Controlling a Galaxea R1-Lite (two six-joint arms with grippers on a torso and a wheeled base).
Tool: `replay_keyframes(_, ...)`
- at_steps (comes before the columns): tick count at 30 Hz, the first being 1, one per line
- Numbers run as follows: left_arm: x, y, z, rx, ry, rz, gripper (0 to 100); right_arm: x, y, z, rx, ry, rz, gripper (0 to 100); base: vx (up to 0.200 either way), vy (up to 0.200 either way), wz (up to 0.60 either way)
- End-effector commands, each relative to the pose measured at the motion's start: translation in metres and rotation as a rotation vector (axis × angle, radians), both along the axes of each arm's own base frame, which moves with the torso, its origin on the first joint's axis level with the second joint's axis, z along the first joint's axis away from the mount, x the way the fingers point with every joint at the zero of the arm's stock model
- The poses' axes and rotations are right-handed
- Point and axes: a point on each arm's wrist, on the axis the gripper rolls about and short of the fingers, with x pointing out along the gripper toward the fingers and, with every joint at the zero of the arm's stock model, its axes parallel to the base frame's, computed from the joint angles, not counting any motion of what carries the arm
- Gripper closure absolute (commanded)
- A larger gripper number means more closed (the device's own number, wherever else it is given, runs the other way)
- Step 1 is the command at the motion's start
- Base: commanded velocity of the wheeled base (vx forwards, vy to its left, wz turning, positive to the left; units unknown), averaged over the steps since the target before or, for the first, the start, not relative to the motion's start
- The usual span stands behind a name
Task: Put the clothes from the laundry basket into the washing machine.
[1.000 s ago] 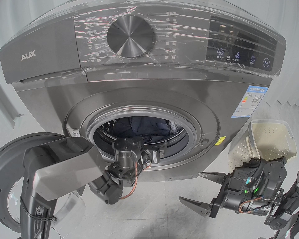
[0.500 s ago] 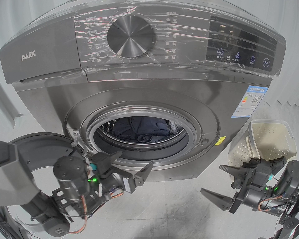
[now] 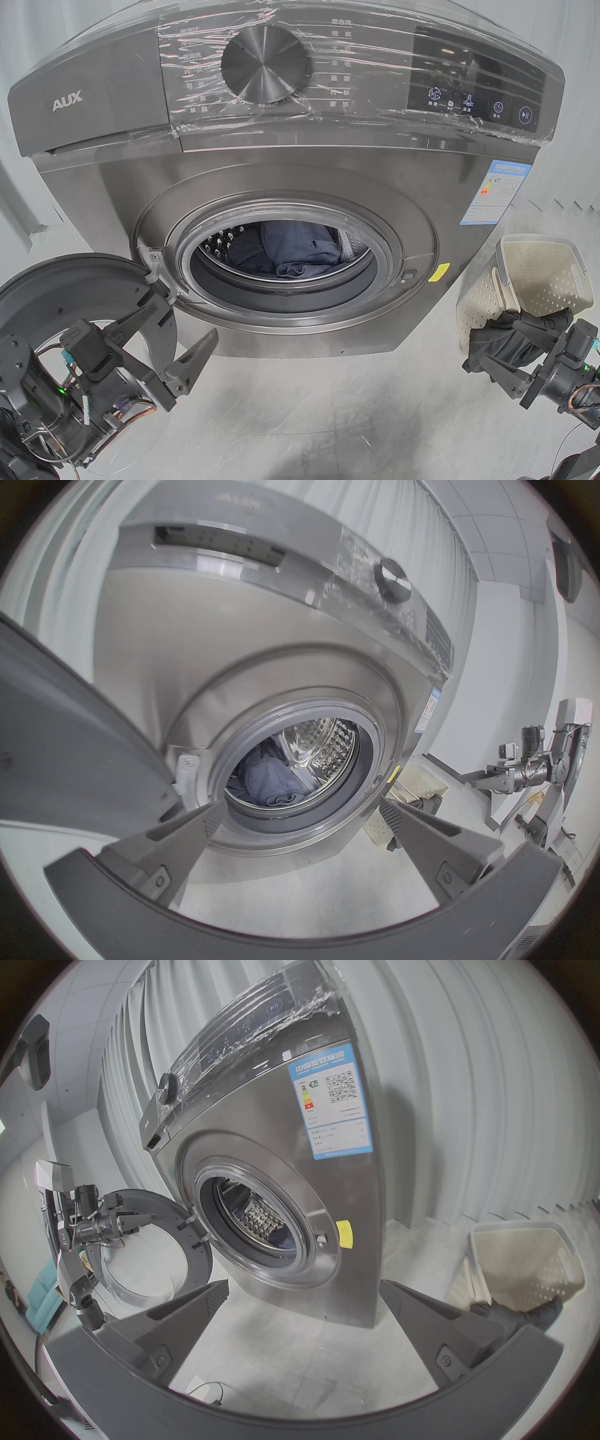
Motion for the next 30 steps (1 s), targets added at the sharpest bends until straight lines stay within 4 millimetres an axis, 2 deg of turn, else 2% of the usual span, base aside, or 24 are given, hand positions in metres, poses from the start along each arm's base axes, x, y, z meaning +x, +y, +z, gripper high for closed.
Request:
replay_keyframes(1,-0.026,0.029,0.014,-0.042,-0.066,0.060,0,-0.033,-0.024,0.007,0.037,-0.089,-0.077,0,-0.200,0.000,0.00)
replay_keyframes(8,-0.049,0.048,0.016,-0.032,-0.059,0.070,0,-0.056,-0.038,0.004,0.045,-0.121,-0.152,0,-0.200,0.000,0.00)
replay_keyframes(10,-0.055,0.054,0.016,-0.032,-0.062,0.076,0,-0.060,-0.041,0.003,0.043,-0.122,-0.166,0,0.000,0.000,0.00)
replay_keyframes(17,-0.082,0.077,0.006,-0.011,-0.031,0.129,0,-0.084,-0.049,-0.009,0.039,-0.118,-0.196,0,-0.171,0.000,0.00)
replay_keyframes(24,-0.104,0.093,-0.001,-0.048,-0.063,0.170,0,-0.091,-0.052,-0.014,0.035,-0.113,-0.225,0,0.000,0.000,0.00)
replay_keyframes(26,-0.115,0.100,-0.011,-0.035,-0.048,0.201,0,-0.092,-0.052,-0.014,0.038,-0.122,-0.242,0,0.000,0.000,0.00)
replay_keyframes(30,-0.127,0.106,-0.024,-0.020,-0.022,0.217,0,-0.097,-0.053,-0.017,0.046,-0.145,-0.250,0,0.000,-0.200,0.00)
